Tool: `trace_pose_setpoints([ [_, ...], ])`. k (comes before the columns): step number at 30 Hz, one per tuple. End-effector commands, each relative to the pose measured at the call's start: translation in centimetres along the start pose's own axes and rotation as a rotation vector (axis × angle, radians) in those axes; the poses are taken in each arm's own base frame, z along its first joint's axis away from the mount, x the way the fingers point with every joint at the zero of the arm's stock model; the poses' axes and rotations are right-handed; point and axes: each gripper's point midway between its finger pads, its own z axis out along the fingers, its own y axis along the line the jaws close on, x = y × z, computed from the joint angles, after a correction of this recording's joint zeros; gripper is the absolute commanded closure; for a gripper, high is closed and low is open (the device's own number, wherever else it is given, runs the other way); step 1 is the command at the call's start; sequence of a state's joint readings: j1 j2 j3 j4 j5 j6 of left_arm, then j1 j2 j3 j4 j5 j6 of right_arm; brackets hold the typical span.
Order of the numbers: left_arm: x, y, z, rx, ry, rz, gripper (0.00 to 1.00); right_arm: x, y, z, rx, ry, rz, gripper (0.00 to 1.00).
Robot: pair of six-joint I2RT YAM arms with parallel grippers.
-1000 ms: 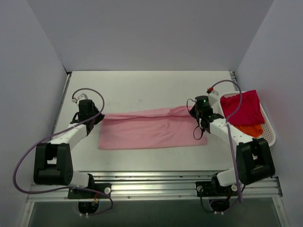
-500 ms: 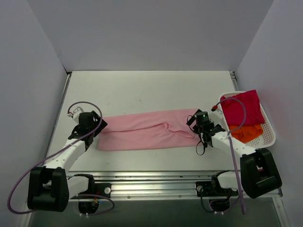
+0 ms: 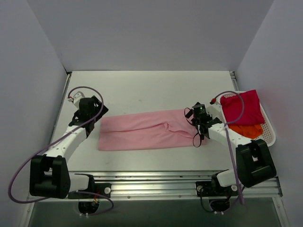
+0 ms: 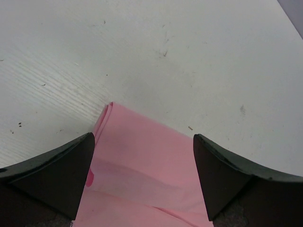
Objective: Fold and stack the t-shirts
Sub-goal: Fold the tshirt
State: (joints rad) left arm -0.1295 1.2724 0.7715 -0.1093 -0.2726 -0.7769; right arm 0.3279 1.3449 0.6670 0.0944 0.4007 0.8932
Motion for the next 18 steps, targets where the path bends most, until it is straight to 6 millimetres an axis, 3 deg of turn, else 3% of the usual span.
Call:
trace_pose_setpoints([
  [1,-1.2,-2.4,0.8,0.062,-0.016,0.008,0.06,0.4,-0.3,1.7,0.065,-0.006,-0.016,0.05],
  [6,-1.8,-3.8,1.1,0.102,-0.014,0.018,0.06,2.8,-0.8,4.2,0.097,0.036,-0.026,0.19],
  [8,-2.0,-4.1,1.0,0.112,-0.018,0.02,0.06,3.8,-0.8,5.2,0.105,0.069,-0.04,0.37],
  [9,-2.3,-4.4,0.9,0.122,-0.024,0.019,0.06,4.0,-0.5,5.5,0.099,0.071,-0.04,0.64],
  [10,-2.3,-4.4,0.8,0.126,-0.024,0.018,0.06,4.2,-0.5,5.9,0.104,0.078,-0.043,0.76],
  [13,-2.6,-4.5,0.6,0.137,-0.035,0.016,0.06,5.1,0.1,7.5,0.115,0.105,-0.065,1.0],
  [17,-2.9,-4.3,0.6,0.134,-0.042,0.012,0.06,4.9,2.4,9.3,0.089,0.117,-0.059,1.0],
  [18,-3.2,-4.3,0.7,0.137,-0.053,0.01,0.06,3.7,4.3,9.9,0.061,0.097,-0.041,1.0],
])
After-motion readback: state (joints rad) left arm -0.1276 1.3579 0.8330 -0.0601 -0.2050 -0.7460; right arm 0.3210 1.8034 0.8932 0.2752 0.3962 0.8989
